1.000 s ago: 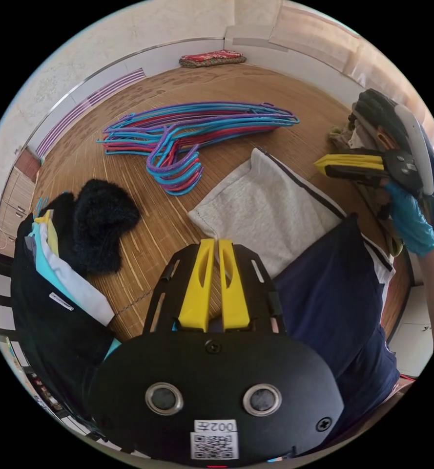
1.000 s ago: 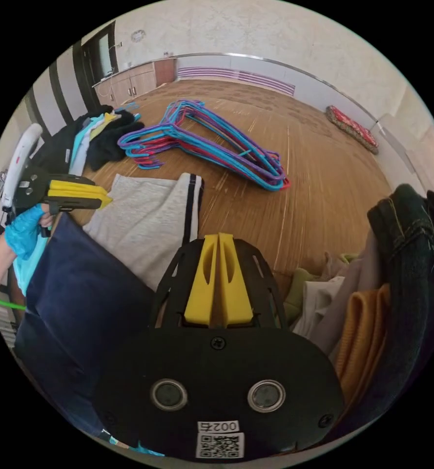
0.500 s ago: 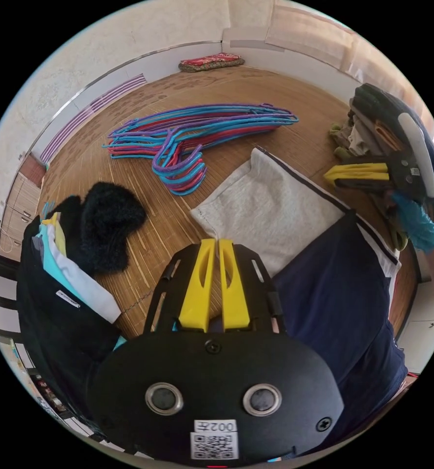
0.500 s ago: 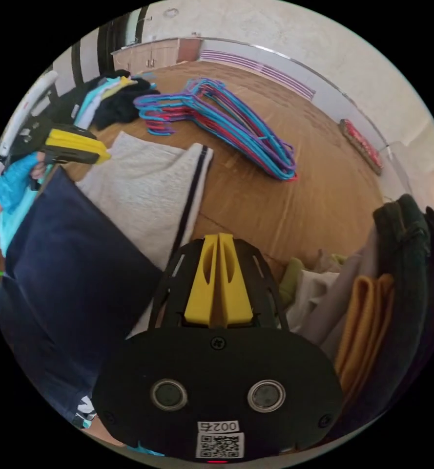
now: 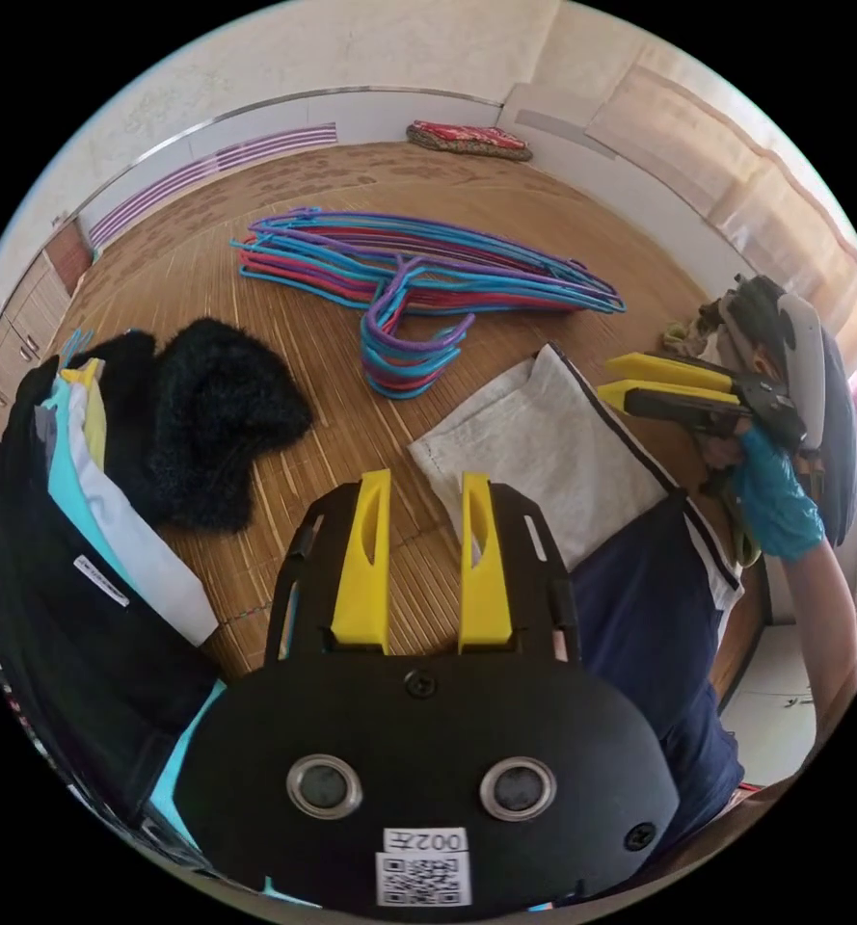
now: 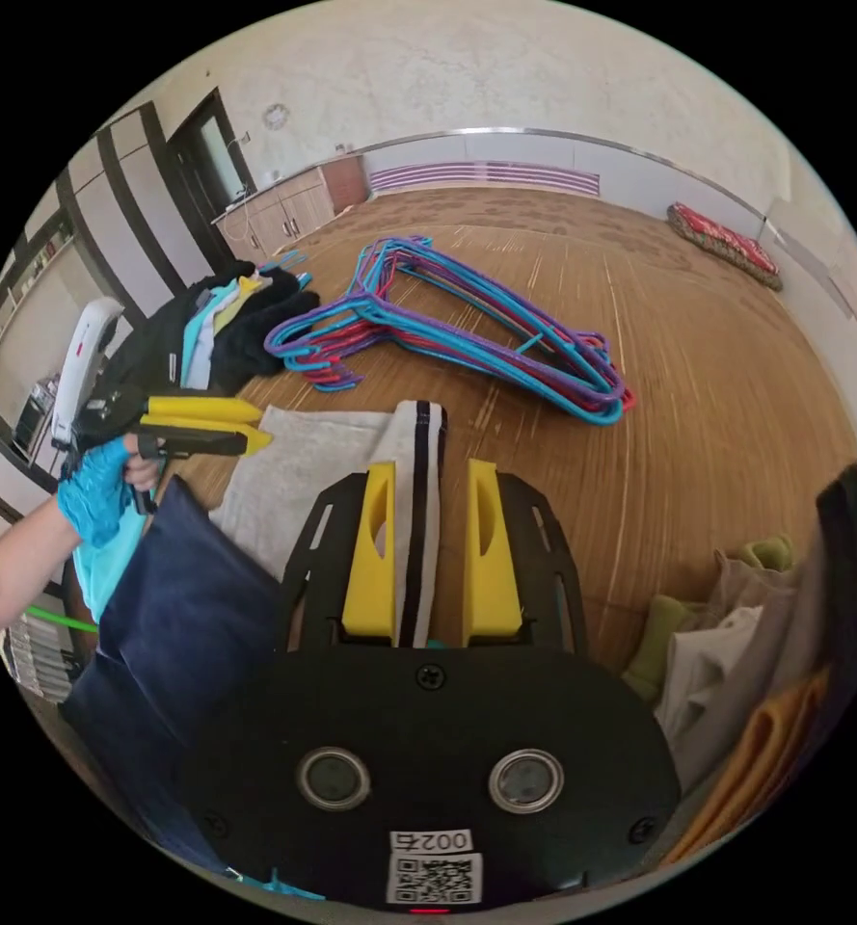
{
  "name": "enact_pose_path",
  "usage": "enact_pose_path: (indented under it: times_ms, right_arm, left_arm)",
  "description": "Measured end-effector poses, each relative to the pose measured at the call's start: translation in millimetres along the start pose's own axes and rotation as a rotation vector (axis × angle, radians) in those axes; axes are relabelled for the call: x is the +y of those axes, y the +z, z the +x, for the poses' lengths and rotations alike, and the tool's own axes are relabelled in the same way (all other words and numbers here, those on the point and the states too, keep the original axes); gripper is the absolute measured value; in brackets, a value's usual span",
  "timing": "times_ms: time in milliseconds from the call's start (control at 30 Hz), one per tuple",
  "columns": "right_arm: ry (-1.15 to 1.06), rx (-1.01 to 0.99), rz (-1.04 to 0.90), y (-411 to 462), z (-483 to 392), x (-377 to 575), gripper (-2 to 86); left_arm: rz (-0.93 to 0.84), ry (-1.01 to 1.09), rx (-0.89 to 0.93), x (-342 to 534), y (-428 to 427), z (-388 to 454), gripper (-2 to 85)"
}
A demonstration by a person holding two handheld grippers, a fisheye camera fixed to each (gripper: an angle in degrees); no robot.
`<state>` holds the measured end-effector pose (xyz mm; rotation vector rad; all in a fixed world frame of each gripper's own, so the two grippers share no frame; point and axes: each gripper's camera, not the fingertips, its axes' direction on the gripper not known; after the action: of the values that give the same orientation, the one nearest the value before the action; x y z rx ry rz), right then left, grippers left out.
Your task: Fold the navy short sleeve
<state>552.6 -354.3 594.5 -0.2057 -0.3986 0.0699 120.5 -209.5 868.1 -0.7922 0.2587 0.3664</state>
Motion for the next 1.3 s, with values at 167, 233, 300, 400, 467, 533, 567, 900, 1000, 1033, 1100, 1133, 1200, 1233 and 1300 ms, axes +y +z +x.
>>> enact_pose_path:
  times_ms: [167, 233, 300, 400, 467, 533, 567, 900, 1000, 1033, 1100, 1133, 1200, 1233, 1300]
  right_arm:
    - [0.038, -0.016, -0.078, 15, 9, -16, 9.3]
    - [0.047, -0.017, -0.086, 16, 11, -17, 7.1]
    - [0.045, -0.009, -0.082, 14, 11, -16, 4.4]
    - [0.023, 0.016, -0.025, 5, 7, -10, 1.1]
    - [0.011, 0.021, -0.014, 1, 3, -6, 0.4]
    - [-0.004, 0.029, -0.029, 1, -1, -4, 0.7]
    - [-0.012, 0.023, -0.037, 0, -3, -3, 1.5]
    - [0.060, -0.040, -0.077, 0, -2, 10, 7.9]
    - [0.034, -0.023, -0.049, -8, -16, 20, 3.3]
    - [0.009, -0.004, -0.023, -16, -24, 25, 2.2]
    - [-0.026, 0.021, 0.039, -34, -36, 35, 1.3]
    - [-0.046, 0.018, 0.090, -49, -44, 43, 1.0]
    - [-0.073, -0.003, 0.152, -74, -53, 59, 0.7]
    - [-0.098, -0.013, 0.187, -91, -60, 71, 0.6]
    - [-0.144, -0.016, 0.225, -114, -72, 92, 0.5]
  left_arm:
    - [-0.003, 0.030, 0.056, 1, 7, -12, 0.6]
    - [-0.006, 0.061, 0.065, 2, 7, -15, -0.8]
    - [0.020, 0.081, 0.036, 7, 0, -17, -1.5]
    - [0.076, 0.075, -0.015, 20, -9, -17, -1.6]
    - [0.069, 0.075, -0.031, 26, -8, -18, -1.6]
    - [0.051, 0.069, -0.026, 30, -4, -21, -1.6]
    - [0.034, 0.063, -0.017, 31, -1, -23, -1.6]
    - [0.052, 0.104, -0.012, 51, -8, -23, -1.7]
    - [0.086, 0.111, -0.010, 59, -18, -21, -1.7]
    - [0.094, 0.112, -0.010, 61, -21, -21, -1.7]
    - [0.127, 0.129, -0.011, 70, -35, -17, -1.7]
    - [0.136, 0.137, -0.012, 72, -39, -15, -1.7]
    - [0.159, 0.178, -0.018, 84, -56, -7, -1.6]
    - [0.165, 0.192, -0.020, 87, -60, -5, -1.6]
    - [0.185, 0.256, -0.032, 103, -76, 6, -1.6]
